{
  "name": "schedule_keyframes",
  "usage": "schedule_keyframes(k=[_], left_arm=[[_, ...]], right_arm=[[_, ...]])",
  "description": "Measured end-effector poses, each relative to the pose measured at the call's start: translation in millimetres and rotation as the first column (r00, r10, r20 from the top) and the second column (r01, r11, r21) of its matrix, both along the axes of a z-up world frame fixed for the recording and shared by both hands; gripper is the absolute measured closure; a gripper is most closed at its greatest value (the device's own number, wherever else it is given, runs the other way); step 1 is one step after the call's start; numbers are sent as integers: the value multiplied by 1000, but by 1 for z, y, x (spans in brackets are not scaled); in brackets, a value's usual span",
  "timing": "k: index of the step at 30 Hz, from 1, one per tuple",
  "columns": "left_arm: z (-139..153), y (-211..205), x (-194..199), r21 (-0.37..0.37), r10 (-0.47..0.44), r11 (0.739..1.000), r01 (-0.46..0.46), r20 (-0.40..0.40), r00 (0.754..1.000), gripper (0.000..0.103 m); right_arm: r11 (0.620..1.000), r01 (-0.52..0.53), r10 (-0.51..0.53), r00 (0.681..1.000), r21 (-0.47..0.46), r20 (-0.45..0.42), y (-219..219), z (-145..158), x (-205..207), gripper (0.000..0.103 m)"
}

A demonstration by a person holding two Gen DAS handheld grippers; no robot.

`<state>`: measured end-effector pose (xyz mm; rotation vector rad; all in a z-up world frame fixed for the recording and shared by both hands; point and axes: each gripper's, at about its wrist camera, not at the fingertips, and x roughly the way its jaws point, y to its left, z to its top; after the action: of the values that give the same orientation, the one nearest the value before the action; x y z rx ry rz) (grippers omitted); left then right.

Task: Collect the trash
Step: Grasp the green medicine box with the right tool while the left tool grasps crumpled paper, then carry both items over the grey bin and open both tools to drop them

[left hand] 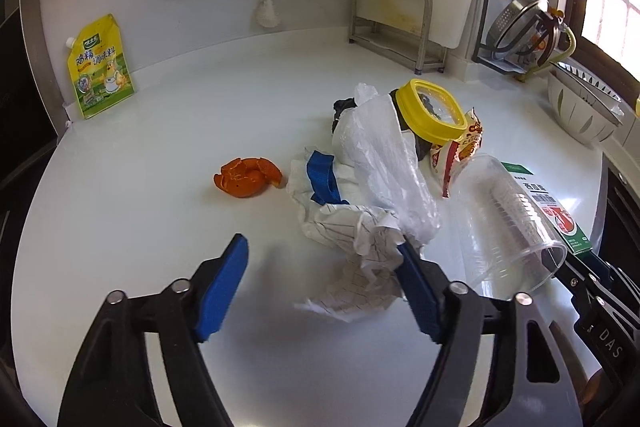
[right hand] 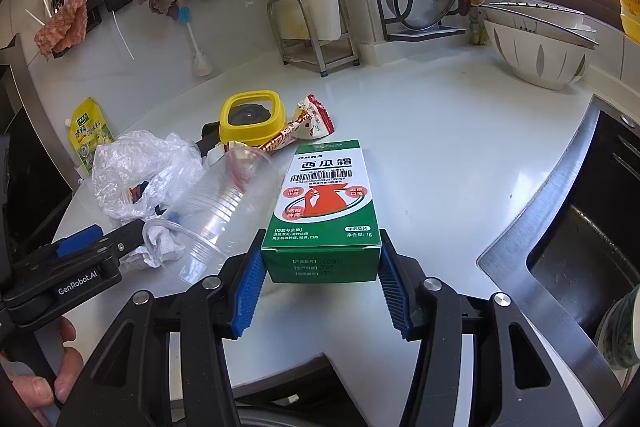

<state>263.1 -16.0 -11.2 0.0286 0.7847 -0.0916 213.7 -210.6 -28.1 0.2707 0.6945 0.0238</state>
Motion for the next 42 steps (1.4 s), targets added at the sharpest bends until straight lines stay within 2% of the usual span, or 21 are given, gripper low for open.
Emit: schedule_keyframes(k=[2, 4, 5, 6, 13, 22, 31, 42], left_arm=[[0, -2, -2, -7, -19, 1000, 19, 2, 1000, 65], [1, -3, -3, -14, -33, 999, 33, 6, 999, 74], [2, -4, -4, -15, -38, 999, 38, 8, 999, 84], [2, -4, -6, -20, -45, 999, 45, 7, 999, 85], [9, 2, -19, -37, -50, 998, 51, 22, 999, 86], [27, 13, -49, -21, -43, 999, 45, 60, 997, 86], [26, 4, -93, 1, -88, 996, 88, 64, 994, 86], [27, -12, -140, 1, -143, 990, 143, 61, 988, 86]], right_arm=[[1000, 1, -1, 1000, 1, 0, 0, 0, -1, 52], [1000, 3, -3, 1000, 2, 0, -1, 0, -3, 52], [1000, 4, -4, 1000, 1, 1, -1, 1, -4, 52], [1000, 5, -5, 1000, 1, 2, -2, 1, -5, 52], [1000, 23, -23, 1000, -7, 14, -8, 6, -14, 52], [998, 52, -51, 998, -44, 33, -18, 17, -38, 53], [993, 76, -72, 996, -94, 45, -20, 23, -79, 53], [993, 76, -72, 996, -96, 48, -16, 28, -123, 53]])
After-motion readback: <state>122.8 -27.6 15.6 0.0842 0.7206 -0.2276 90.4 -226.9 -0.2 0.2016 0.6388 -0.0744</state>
